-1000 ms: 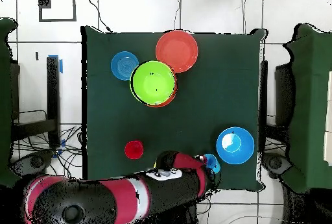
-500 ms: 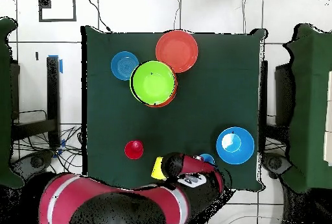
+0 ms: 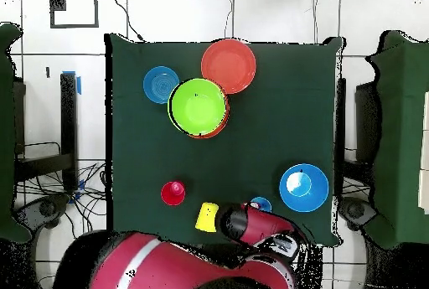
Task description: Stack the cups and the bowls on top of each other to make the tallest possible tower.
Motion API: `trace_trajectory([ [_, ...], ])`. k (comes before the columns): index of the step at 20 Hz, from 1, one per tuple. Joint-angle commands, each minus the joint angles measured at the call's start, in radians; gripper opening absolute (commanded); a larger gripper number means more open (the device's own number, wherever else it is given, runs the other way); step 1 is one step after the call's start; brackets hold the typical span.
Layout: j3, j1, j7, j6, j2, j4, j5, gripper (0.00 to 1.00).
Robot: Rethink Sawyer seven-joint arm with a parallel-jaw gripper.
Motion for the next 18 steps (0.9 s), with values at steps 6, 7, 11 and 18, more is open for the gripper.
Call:
trace_trajectory([
  [6, 0.302, -0.113, -0.077, -0.133, -0.17, 0.07, -0.179, 0.0],
  [7, 0.31, -0.128, -0.082, -0.124, -0.187, 0.075, -0.192, 0.0],
  [11, 0.326, -0.15, -0.072, -0.108, -0.228, 0.087, -0.222, 0.0],
  [18, 0.362, -0.185, -0.04, -0.147, -0.289, 0.119, -0.267, 0.0],
])
